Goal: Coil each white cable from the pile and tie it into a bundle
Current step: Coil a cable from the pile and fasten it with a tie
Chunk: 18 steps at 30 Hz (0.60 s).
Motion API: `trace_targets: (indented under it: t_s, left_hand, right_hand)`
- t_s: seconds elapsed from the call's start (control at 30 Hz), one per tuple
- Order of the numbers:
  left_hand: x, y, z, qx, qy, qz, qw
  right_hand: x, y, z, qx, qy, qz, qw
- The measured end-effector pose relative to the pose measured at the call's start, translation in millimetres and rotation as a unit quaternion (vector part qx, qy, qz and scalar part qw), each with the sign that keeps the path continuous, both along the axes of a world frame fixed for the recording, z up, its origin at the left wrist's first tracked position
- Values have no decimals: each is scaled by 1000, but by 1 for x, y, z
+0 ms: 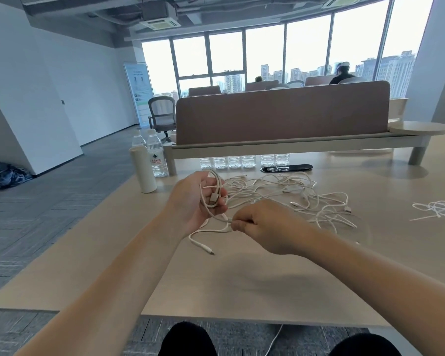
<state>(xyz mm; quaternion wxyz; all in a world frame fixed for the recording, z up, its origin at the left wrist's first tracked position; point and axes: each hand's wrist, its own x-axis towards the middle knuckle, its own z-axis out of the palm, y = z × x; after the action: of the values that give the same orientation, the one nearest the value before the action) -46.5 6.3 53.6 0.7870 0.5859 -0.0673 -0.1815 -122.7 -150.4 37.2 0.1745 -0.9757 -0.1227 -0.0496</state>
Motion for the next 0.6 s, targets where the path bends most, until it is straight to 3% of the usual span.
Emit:
trace_targets:
  t_s: [0.2,0.37,0.47,0.6]
  left_hand:
    - [2,3,6,25,-18,8,1000]
    - [2,1,5,47,-37,18,998]
    - [1,-3,1,54,-44,24,997]
    - [0,-9,-1,45,-47,17,998]
  right_hand:
    - [9,-5,7,9,41,-26,999]
    - [9,-20,14,105,117,-33,987]
    - [10,-28,17,196,107,-70,972]
    - [12,-30,22,222,70,-94,968]
